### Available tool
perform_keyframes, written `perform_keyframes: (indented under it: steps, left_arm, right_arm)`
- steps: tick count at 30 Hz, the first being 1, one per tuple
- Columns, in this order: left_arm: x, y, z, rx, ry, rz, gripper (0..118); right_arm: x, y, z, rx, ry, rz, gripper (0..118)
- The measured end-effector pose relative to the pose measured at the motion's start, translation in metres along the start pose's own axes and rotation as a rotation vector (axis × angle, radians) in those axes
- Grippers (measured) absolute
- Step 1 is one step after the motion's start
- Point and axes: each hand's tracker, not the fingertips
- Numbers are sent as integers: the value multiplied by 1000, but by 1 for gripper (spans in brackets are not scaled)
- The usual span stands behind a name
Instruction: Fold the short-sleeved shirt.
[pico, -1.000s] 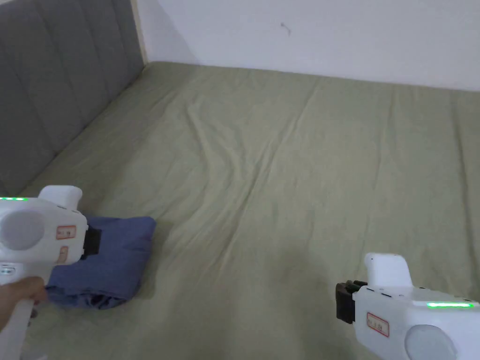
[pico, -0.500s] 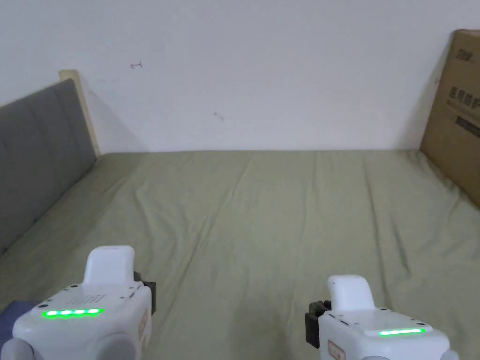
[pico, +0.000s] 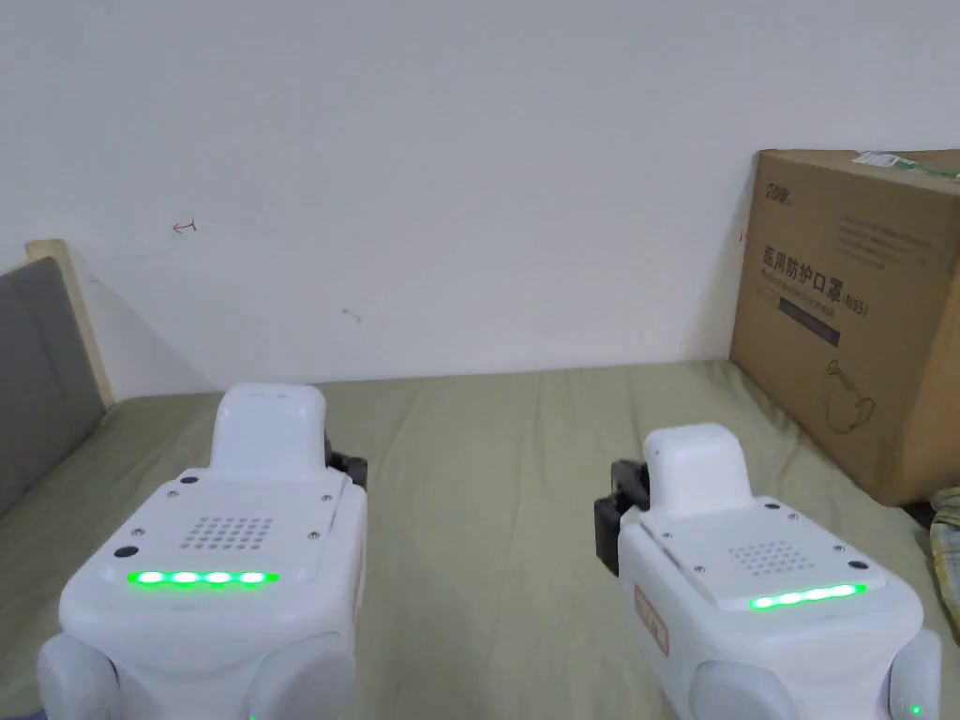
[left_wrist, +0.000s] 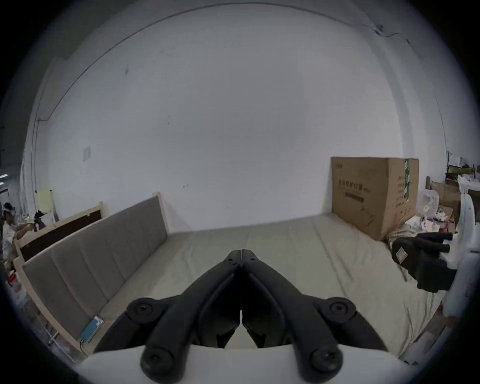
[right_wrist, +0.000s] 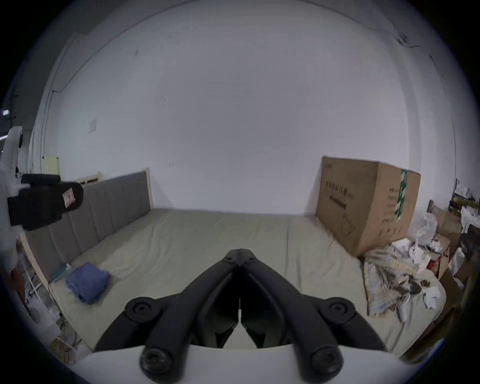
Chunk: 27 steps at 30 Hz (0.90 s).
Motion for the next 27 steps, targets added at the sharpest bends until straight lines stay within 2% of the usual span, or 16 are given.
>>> perform_keyframes:
  steps: [5,11,12,13,14,15,16,17,18,19,21,27]
  left_arm:
    - [0,19,2,63,4,28,0]
    - [-2,22,5,103,49,0,0]
    - [-4,21,6,104,48,5,4]
    - [-6,21,7,101,52,19,12]
    - [-8,20,7,97,52,35,27]
    - [-9,20,8,95,57,48,56]
    - [-10,19,9,94,61,55,79]
    - [-11,18,9,93,62,59,97]
    - [-13,17,9,91,64,66,97]
    - [-13,16,10,84,67,72,102]
    - [-15,12,14,104,60,78,112]
    - [-14,3,7,57,74,64,113]
  right_arm:
    - [3,26,5,88,-39,23,0]
    - [6,33,10,118,-54,-16,0]
    - [5,32,11,122,-61,-18,1]
    - [5,31,12,125,-66,-18,4]
    - [5,30,13,127,-69,-19,12]
    - [5,27,10,127,-76,-21,28]
    - [6,25,11,128,-80,-24,42]
    - [6,24,11,127,-82,-27,60]
    - [8,23,11,124,-82,-32,60]
    - [9,21,10,123,-81,-38,66]
    - [11,17,10,129,-80,-47,90]
    - [13,14,11,156,-87,-46,92]
